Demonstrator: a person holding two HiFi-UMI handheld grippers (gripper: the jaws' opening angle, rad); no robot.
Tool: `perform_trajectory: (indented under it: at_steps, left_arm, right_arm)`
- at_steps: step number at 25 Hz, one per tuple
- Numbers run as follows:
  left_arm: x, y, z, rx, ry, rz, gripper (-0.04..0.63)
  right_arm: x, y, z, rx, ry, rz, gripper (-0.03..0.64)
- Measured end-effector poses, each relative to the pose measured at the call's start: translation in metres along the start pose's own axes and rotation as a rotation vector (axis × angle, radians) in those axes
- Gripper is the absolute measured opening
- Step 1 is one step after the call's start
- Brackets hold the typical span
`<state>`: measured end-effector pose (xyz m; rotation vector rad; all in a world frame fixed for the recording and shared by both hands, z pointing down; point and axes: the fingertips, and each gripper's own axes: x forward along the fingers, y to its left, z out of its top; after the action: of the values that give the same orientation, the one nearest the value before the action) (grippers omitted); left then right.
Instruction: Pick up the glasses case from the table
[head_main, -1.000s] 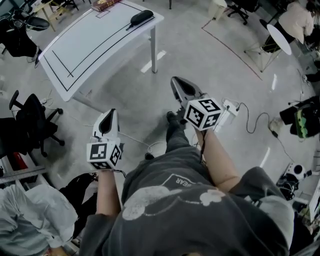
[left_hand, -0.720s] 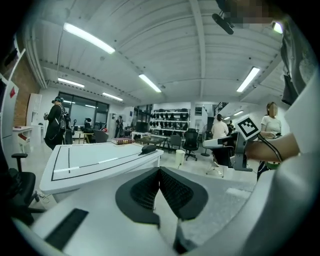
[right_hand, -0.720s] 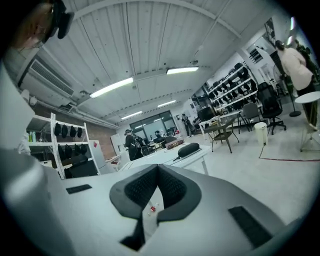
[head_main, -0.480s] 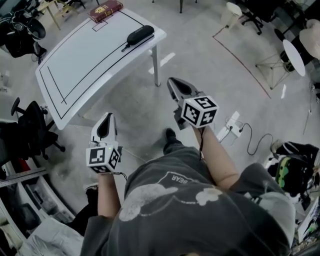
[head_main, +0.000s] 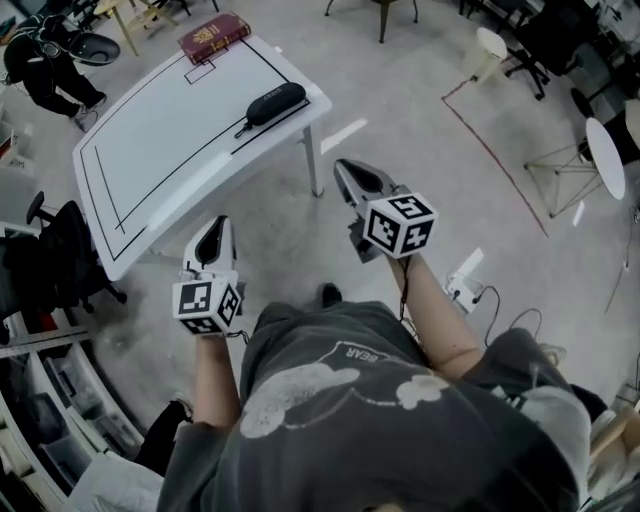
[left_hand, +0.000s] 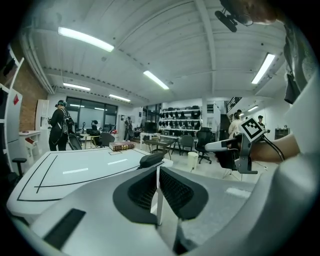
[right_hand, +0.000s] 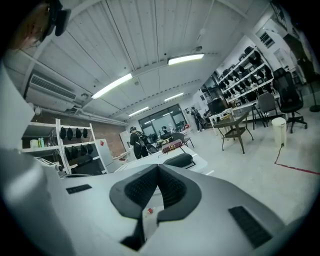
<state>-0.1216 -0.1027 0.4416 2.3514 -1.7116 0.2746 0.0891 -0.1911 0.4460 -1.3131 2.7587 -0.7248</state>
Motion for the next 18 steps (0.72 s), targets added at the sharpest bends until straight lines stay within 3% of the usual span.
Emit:
perform_trajectory:
  at_steps: [2,5,9,12,18]
  left_arm:
    - [0.011,-0.005,0.006,0.001,-0.005,-0.012,0.023]
    - [0.023,-0.014,0.012,0.019,-0.005,-0.057,0.226]
    - [0.044,-0.012,0.007,0.04,0.019,-0.069,0.376]
    - [0.066,-0.007,-0.001,0.048,0.064,-0.089,0.412]
    - [0.126,0.011,-0.003,0.095,0.141,-0.146,0.425]
  right_arm:
    - [0.004,-0.006,0.003,0.007,0.003,0.003,0.0]
    - [0.01,-0.012,0.003,0.018,0.009,0.007,0.0]
    - [0.019,-0.024,0.001,0.024,0.021,0.0,0.0]
    - [0.027,-0.036,0.0,0.028,0.032,-0.018,0.0]
    - [0.053,-0.064,0.014,0.022,0.032,-0.069,0.0]
